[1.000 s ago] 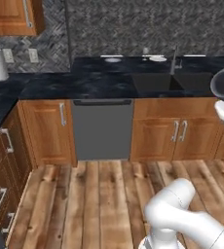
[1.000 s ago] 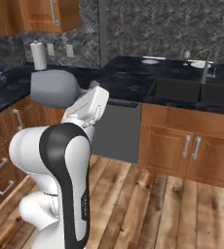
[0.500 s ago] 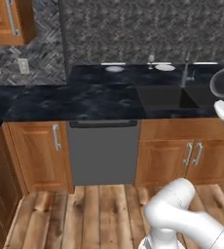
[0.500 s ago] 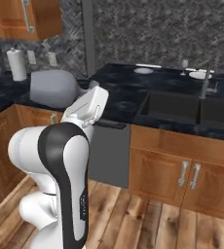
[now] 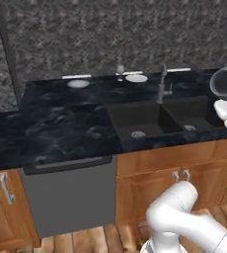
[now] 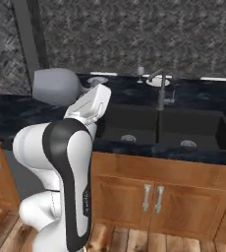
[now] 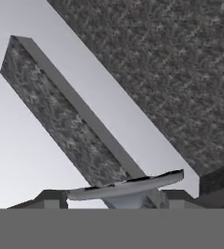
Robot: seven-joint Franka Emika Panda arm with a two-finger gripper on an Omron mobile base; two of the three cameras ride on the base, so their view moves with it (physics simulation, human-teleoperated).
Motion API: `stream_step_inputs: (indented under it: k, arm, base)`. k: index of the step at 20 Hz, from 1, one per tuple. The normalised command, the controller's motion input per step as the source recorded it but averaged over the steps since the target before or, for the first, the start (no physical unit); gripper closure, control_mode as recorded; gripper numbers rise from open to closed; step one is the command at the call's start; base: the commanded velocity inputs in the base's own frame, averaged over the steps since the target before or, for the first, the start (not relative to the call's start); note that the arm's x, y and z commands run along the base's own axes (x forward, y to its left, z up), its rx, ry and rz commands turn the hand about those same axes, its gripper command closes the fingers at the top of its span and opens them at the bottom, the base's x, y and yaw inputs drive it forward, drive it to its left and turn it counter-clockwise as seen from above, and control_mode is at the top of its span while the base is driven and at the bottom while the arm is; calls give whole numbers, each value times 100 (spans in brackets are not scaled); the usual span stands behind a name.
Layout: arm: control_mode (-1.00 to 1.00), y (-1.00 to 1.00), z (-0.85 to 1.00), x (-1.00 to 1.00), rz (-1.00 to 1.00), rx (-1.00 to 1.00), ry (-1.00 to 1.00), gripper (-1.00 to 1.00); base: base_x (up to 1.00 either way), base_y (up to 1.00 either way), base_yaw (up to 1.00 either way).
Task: Retrieve the wine glasses from the counter and place one next to each plate.
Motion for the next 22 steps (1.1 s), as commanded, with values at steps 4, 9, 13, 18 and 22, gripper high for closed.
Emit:
stream_step_inputs:
  k: [4, 9, 13, 18, 22]
  arm:
    - [100, 0, 0, 0, 0, 0, 0, 100]
    - [100, 0, 0, 0, 0, 0, 0, 100]
    - [100, 0, 0, 0, 0, 0, 0, 100]
    - [100, 0, 0, 0, 0, 0, 0, 100]
    - [100, 0, 0, 0, 0, 0, 0, 100]
  base:
    - [9, -38, -88]
    - [0, -26, -94]
    - [0, -26, -94]
    - [2, 2, -99]
    - [27, 35, -96]
